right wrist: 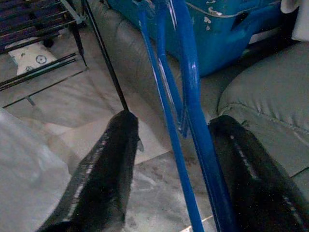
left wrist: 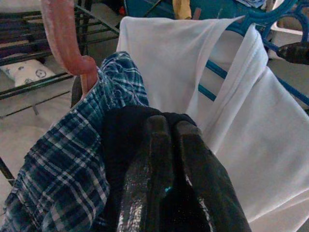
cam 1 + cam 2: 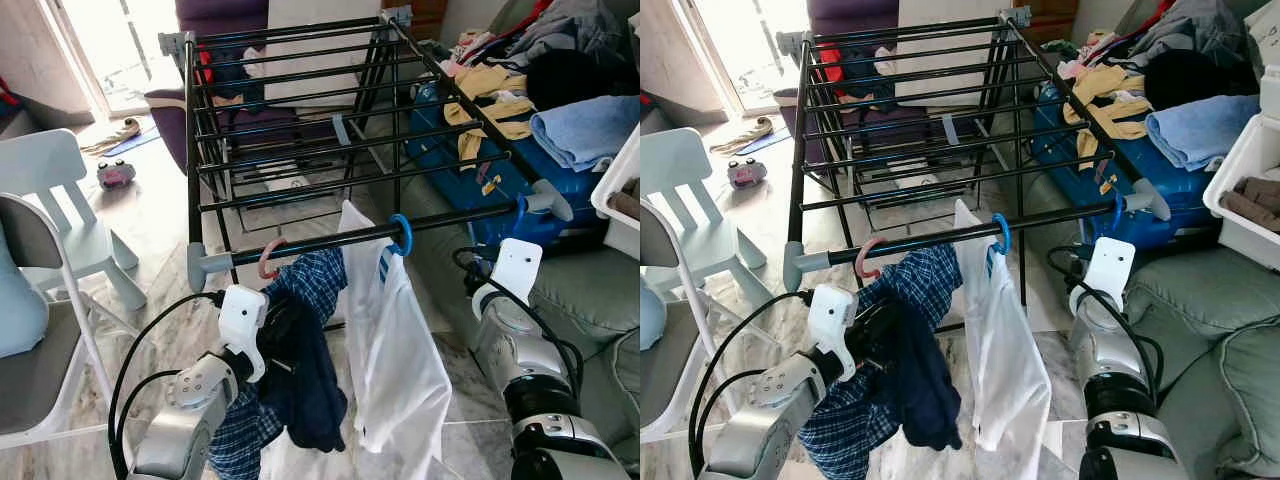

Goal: Hang hanger

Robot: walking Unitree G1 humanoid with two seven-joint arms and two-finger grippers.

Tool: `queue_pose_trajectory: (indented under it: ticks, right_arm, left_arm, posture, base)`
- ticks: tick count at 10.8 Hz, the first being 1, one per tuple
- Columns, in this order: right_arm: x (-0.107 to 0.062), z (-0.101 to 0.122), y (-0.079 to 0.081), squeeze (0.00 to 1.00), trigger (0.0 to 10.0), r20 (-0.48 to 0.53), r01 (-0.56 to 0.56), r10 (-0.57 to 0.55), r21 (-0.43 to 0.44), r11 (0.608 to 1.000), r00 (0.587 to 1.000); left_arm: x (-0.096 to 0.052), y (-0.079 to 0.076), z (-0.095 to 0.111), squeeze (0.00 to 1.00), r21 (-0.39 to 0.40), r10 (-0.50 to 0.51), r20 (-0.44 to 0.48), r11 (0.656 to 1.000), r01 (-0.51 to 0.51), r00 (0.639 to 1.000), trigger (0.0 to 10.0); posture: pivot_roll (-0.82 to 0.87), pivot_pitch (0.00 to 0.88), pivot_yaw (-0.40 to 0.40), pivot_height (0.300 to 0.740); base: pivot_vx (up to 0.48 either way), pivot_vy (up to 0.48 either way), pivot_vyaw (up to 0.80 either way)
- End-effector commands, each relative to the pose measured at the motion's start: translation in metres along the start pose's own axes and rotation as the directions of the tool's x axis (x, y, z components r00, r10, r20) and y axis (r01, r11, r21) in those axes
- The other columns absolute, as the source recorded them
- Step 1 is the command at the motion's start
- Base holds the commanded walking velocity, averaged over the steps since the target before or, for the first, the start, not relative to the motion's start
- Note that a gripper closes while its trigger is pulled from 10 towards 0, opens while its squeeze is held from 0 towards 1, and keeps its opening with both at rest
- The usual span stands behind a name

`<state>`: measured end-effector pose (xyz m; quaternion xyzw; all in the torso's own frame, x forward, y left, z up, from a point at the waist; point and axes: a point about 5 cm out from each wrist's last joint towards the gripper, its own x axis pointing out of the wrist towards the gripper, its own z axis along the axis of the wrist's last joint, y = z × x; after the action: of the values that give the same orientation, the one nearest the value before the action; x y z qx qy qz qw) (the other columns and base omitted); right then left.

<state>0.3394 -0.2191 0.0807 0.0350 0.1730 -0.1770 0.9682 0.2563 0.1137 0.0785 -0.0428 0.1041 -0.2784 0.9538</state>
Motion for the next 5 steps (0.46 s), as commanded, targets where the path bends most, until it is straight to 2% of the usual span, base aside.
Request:
queue_pose_trajectory:
  ticks: [1,5]
  right_arm:
    - [-0.0002,0.0021,0.0069,0.0,0.0,-0.006,-0.015,0.015,0.001,1.0,1.0]
    - [-0.0004,-0.003,0.0071,0.0,0.6,-0.027,-0.02,0.021,0.016,1.0,0.999]
  left_arm:
    - [0.0031,0.0005,0.0053,0.0,0.019,-0.009,0.007,1.0,0.009,1.0,10.0]
    - [0.0036,-0.0001,0.004,0.0,0.026,-0.014,-0.004,1.0,0.014,1.0,10.0]
  posture:
    - [-0.11,0.0,0.032,0.74]
    - [-0.11,0.0,0.033,0.74]
  base:
    - [0.0,0.0,0.0]
    - [0.0,0.0,0.0]
